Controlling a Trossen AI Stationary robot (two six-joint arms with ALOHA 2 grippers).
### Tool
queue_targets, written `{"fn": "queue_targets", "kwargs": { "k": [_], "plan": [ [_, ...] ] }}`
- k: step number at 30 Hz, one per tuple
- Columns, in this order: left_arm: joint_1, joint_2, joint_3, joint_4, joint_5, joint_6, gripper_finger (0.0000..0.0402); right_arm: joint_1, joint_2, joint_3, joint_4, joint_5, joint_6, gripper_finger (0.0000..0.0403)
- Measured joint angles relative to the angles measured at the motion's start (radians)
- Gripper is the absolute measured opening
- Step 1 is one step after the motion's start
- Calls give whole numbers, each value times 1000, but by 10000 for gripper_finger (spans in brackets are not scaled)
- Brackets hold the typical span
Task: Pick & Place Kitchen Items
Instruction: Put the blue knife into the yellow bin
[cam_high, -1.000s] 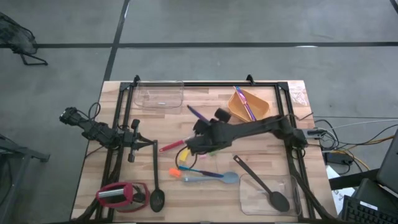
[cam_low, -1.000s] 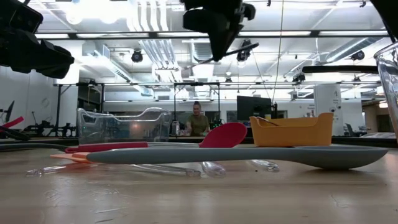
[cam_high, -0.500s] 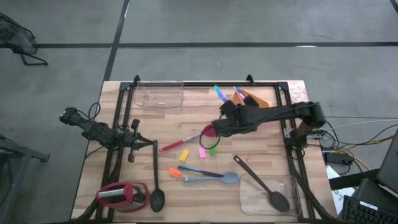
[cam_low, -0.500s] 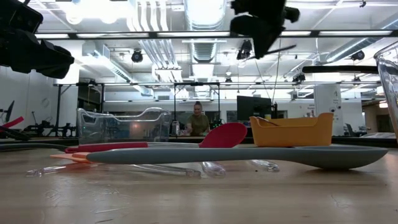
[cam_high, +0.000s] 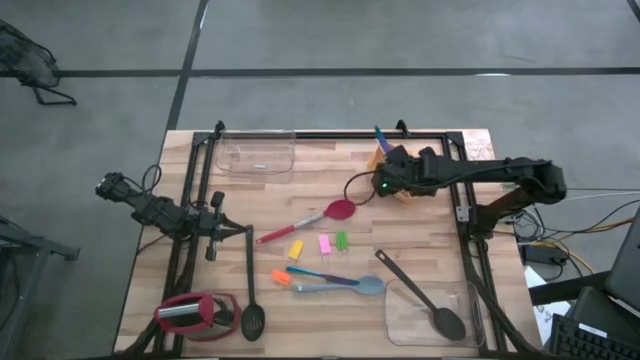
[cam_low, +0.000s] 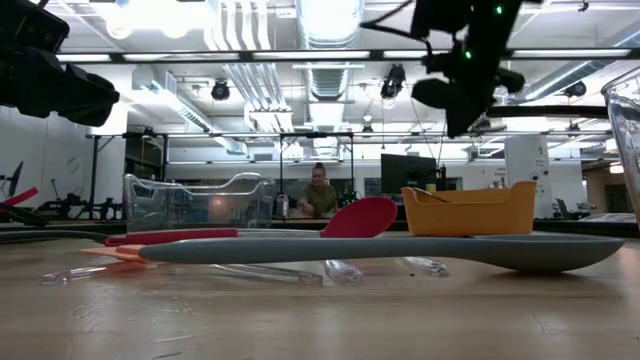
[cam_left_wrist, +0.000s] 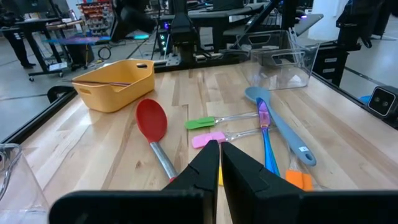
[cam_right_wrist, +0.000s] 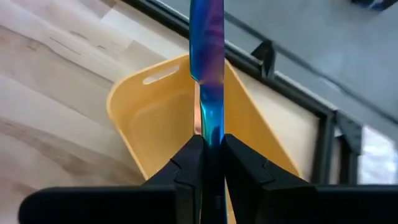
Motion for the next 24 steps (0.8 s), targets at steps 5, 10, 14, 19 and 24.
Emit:
{"fn": "queue_targets", "kwargs": {
  "k": [5,10,14,19,24],
  "plan": [
    [0,0,0,0,0,0,23,-65,-61,-143,206,-26,-79,48],
    [0,0,0,0,0,0,23,-132,-86,-233,332,-36,-134,42],
    [0,0,0,0,0,0,23,-162,-87,-289,382,-46,-137,53],
    [0,0,0,0,0,0,23,-170,-81,-332,400,-61,-131,54],
    [0,0,0,0,0,0,23,-170,-65,-372,467,-63,-130,46]
  ]
}}
